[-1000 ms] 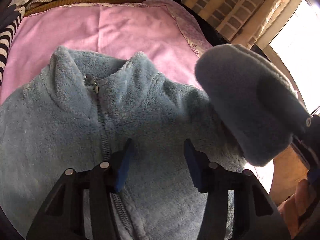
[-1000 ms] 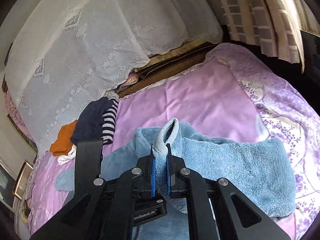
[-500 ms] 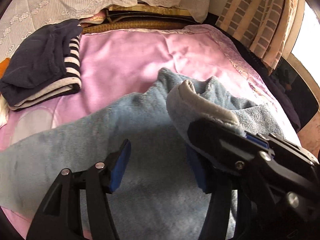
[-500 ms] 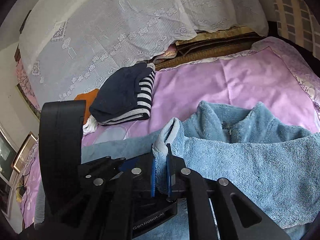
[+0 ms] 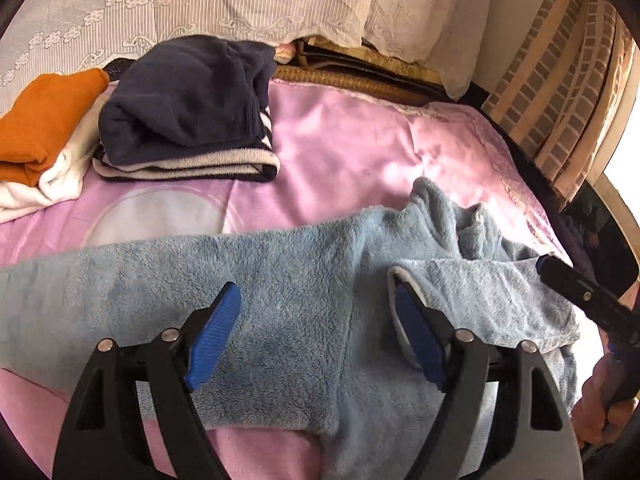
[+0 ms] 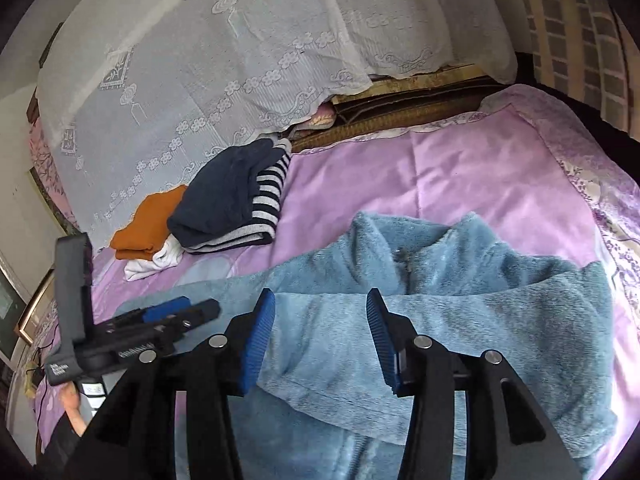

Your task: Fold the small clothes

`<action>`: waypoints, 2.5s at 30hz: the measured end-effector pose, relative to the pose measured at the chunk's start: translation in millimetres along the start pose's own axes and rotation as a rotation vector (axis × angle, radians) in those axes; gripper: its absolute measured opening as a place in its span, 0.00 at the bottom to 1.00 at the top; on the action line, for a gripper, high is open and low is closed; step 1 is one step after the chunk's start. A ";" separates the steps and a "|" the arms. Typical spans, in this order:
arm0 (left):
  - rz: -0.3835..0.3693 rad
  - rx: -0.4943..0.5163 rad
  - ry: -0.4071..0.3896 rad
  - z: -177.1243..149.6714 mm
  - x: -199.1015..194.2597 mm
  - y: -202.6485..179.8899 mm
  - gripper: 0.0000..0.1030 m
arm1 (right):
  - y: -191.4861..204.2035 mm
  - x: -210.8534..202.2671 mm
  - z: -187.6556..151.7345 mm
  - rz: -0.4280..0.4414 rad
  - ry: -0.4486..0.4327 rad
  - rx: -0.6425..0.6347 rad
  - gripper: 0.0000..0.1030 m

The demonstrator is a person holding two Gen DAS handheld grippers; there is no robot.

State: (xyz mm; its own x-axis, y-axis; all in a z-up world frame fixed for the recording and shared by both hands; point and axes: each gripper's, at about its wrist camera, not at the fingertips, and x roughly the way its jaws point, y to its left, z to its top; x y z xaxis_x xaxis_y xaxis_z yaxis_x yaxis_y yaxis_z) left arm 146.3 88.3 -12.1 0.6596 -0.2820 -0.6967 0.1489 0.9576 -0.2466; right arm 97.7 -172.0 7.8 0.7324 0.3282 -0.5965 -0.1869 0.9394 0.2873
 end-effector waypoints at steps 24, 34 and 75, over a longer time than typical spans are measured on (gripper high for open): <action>0.063 0.298 0.099 -25.9 47.0 -110.9 0.91 | -151.8 -60.0 -37.6 -0.177 0.004 0.239 0.18; 0.048 0.200 0.176 -28.2 62.8 -80.9 0.93 | -147.5 -51.2 -56.7 -0.262 0.135 0.141 0.18; 0.361 -0.353 0.137 -35.3 -51.8 256.3 0.95 | 212.8 65.2 -81.6 0.121 0.215 -0.534 0.57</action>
State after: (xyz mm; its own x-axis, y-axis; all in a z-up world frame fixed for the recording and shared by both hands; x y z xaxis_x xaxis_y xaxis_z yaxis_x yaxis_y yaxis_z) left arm 124.2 346.2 -63.0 0.5174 0.0343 -0.8551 -0.3432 0.9236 -0.1706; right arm 52.2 57.4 -31.1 0.5467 0.3969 -0.7373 -0.6055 0.7956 -0.0208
